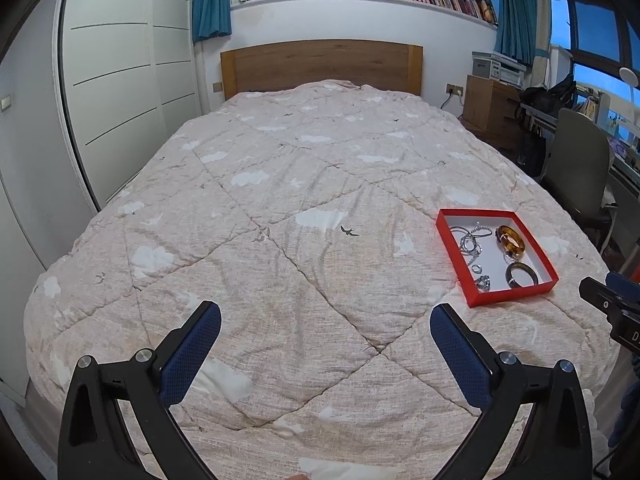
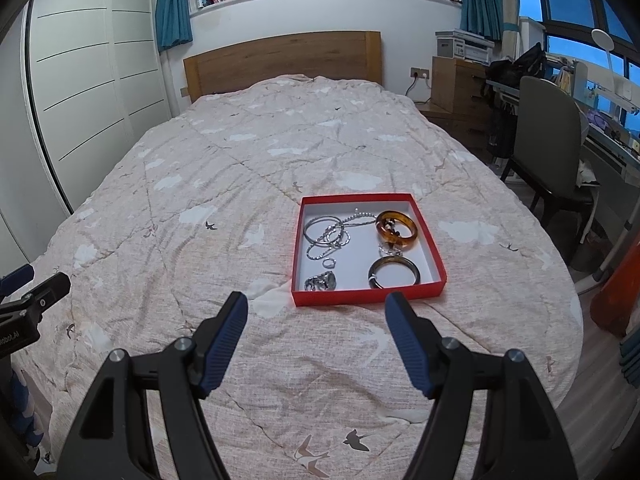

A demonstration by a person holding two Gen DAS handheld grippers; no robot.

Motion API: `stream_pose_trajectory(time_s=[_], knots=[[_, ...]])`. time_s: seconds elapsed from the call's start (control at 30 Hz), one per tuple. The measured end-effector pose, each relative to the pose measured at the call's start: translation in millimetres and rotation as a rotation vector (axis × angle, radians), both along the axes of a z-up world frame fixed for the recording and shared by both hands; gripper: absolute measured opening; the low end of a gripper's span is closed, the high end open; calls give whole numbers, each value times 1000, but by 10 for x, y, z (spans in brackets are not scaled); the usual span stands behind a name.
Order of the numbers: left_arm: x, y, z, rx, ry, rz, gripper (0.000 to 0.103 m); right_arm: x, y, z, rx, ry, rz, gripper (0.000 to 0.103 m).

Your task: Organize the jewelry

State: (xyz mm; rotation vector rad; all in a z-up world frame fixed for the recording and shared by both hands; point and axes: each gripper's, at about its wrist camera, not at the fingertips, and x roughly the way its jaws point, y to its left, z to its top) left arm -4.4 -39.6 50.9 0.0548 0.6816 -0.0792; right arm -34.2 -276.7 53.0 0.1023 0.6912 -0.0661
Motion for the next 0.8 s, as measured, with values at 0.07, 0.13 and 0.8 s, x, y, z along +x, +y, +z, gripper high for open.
stream_pose_trajectory(time_s=[0.07,0.13,0.8], knots=[[16,0,2,12,6,14,103,9,19,-15,-8,-7,12,70],[26,-3,5,22,9,25,103,14,34,-19,-5,-13,22,70],[121,-204,-172,47,79,2,103,126,-86,-243,10,26,22,70]])
